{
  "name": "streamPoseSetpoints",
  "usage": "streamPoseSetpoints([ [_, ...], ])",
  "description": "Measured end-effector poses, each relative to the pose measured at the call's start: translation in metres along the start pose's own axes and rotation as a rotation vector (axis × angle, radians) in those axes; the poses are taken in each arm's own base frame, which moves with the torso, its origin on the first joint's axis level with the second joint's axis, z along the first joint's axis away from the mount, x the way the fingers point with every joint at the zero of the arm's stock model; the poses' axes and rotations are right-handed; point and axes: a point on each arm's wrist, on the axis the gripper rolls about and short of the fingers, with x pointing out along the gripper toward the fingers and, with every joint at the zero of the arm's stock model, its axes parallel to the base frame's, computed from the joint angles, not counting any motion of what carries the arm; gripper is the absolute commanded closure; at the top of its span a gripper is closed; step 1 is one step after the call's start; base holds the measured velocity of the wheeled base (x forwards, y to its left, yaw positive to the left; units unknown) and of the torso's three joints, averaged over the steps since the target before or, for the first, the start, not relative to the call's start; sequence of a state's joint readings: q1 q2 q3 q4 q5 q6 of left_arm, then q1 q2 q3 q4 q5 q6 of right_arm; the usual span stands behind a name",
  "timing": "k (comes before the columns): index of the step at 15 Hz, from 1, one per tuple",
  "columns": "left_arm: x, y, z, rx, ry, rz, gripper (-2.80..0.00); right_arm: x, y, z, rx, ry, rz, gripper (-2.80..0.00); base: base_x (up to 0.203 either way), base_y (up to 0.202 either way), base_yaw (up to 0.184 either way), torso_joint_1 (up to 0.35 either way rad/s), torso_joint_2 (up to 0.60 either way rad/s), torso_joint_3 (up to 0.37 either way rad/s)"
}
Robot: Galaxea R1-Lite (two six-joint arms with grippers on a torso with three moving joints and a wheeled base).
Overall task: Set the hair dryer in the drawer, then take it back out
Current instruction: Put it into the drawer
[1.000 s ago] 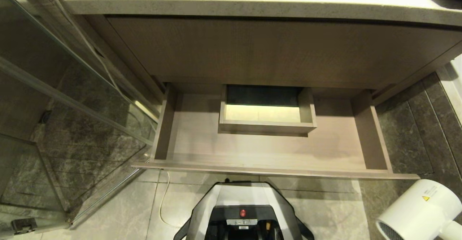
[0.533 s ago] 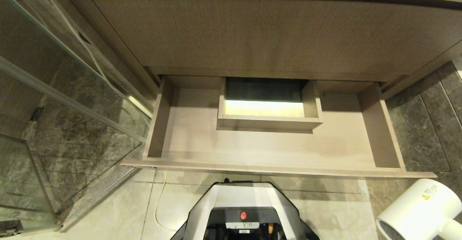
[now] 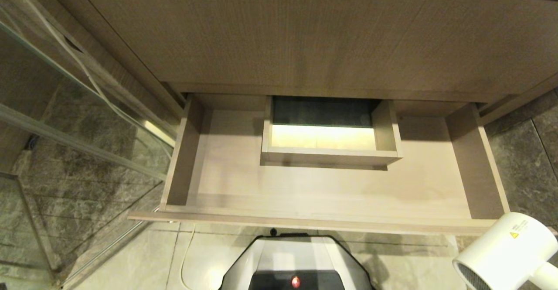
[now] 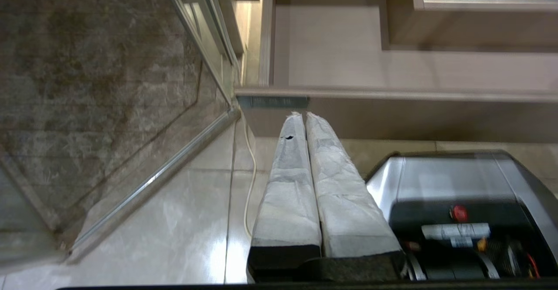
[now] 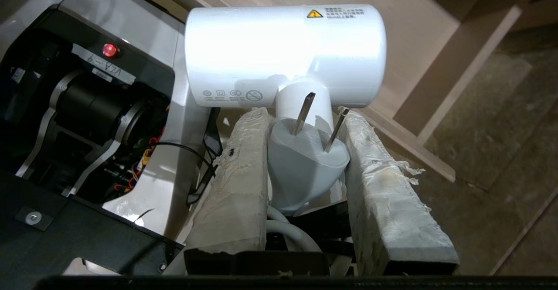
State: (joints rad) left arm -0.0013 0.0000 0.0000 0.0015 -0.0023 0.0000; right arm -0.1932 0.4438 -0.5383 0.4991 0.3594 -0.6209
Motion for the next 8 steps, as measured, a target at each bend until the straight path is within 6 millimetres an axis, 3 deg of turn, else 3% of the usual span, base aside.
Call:
streamPoseSetpoints([
  [8, 0.0000, 0.0000, 0.0002, 0.000, -0.002, 0.000, 0.00, 0.0006, -0.0007, 0.0007, -0.008, -0.019, -0.013, 0.00, 0.000, 0.000, 0.000, -0.031, 0.40, 0.365],
])
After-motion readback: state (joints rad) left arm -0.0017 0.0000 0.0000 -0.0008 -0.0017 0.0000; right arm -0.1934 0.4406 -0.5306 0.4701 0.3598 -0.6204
